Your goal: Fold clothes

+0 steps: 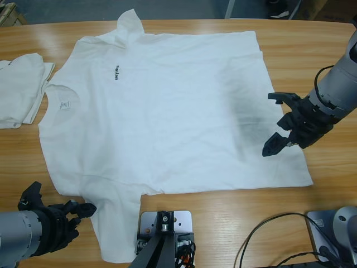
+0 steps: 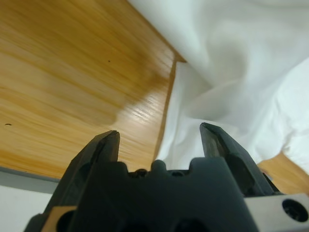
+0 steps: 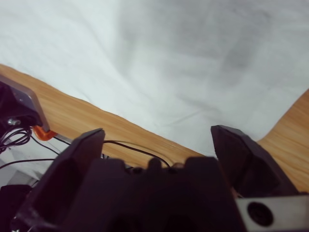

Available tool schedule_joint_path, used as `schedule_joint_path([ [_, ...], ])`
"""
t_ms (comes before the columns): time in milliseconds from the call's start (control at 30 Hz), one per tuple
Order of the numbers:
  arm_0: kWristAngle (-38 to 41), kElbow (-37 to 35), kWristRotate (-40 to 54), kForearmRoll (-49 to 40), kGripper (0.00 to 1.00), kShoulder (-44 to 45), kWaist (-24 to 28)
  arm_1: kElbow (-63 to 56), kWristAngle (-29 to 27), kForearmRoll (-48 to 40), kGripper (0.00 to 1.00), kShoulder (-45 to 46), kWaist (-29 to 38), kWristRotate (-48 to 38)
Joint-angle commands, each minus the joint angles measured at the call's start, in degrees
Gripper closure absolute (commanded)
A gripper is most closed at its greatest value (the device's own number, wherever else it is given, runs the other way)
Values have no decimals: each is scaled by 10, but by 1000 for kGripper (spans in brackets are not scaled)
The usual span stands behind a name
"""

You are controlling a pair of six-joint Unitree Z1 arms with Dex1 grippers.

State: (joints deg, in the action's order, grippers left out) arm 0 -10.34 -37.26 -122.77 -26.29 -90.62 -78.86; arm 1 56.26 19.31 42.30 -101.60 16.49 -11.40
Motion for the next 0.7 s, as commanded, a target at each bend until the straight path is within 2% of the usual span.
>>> schedule_joint_path([
  [33,10,-3,-7,-45,345,1,12,6,10,-4,101,-27,6,4],
  [167,1,-29,16,-28,345,-5,42,6,10,-4,101,-28,6,4],
  [367,3,-12,19,-3,395,-20,44,6,10,-2,101,-25,6,4],
  [700,13,0,-7,4,400,-17,5,4,10,-2,101,-25,6,4],
])
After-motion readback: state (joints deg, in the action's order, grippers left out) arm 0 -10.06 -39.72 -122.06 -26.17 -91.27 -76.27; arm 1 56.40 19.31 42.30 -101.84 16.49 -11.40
